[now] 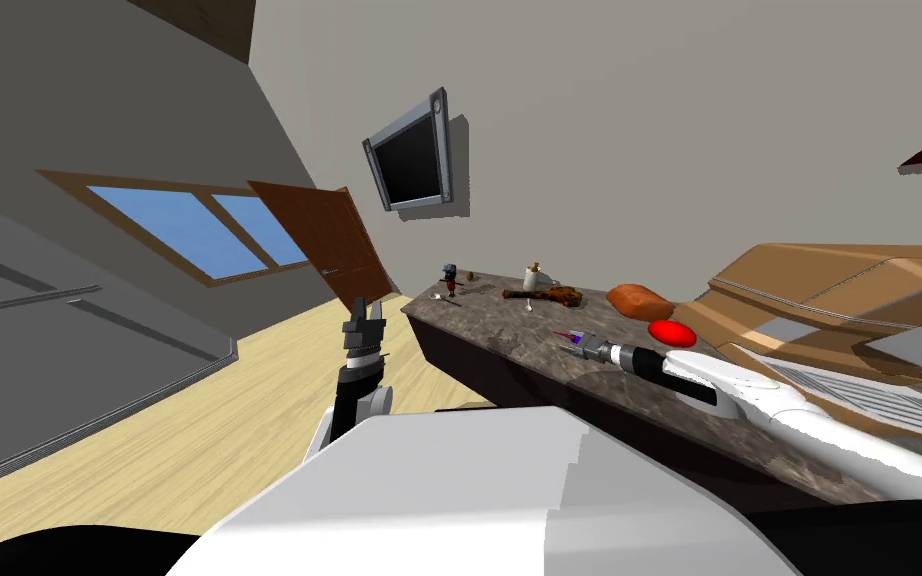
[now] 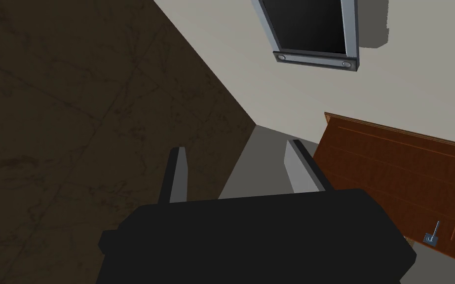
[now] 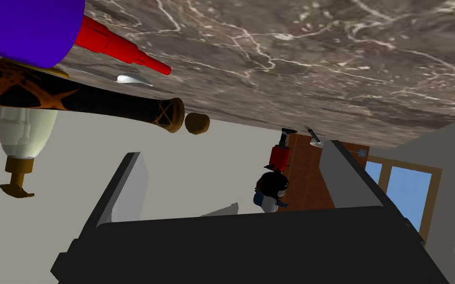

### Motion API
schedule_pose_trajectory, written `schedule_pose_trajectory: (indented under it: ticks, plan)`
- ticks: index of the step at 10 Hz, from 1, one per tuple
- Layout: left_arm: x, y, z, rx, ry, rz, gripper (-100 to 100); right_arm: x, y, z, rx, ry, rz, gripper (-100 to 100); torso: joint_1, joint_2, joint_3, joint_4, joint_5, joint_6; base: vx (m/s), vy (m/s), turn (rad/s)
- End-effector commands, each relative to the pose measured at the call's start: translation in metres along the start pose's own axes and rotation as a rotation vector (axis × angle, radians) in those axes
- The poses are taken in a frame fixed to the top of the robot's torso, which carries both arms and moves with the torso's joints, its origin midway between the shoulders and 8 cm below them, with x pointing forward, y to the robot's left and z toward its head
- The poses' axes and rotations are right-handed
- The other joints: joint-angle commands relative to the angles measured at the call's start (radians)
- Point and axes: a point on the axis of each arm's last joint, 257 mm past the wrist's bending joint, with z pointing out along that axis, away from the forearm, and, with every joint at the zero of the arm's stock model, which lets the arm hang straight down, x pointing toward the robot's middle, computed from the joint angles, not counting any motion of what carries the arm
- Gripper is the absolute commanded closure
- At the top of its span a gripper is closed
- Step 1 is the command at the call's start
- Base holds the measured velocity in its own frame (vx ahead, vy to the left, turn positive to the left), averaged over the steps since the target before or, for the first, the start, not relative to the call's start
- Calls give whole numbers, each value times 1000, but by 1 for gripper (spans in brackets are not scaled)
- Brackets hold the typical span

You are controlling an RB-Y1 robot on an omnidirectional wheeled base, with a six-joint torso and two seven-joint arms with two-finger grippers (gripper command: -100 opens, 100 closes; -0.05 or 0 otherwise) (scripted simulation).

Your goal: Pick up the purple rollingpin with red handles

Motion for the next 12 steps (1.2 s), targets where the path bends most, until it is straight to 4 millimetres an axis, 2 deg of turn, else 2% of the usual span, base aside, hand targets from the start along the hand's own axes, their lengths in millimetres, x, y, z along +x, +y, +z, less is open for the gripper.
schedule_pose_trajectory:
  ticks: [1,3,4,6,7,10,11,12]
  plan:
    - [0,0,0,0,0,0,0,24,-20,-14,24,86,-61,-100,0,0,0,0,0,0,28,69,140]
    - [0,0,0,0,0,0,0,31,-26,-18,38,101,-55,-100,-1,0,0,0,0,0,19,26,42]
    - [0,0,0,0,0,0,0,50,-38,-32,49,169,-102,-100,-3,1,1,0,-1,0,15,26,176]
    - [0,0,0,0,0,0,0,99,-67,-74,88,330,-175,-100,0,0,0,0,0,-1,37,70,272]
    - [0,0,0,0,0,0,0,102,-70,-77,94,338,-173,-100,1,-1,0,0,0,0,29,42,28]
    - [0,0,0,0,0,0,0,160,-95,-141,113,548,-265,-100,-1,1,0,0,0,0,28,39,189]
    - [0,0,0,0,0,0,0,162,-97,-143,117,554,-263,-100,-1,0,0,0,0,-1,27,24,71]
    - [0,0,0,0,0,0,0,179,-103,-165,118,618,-286,-100,-2,1,0,0,-1,0,21,22,111]
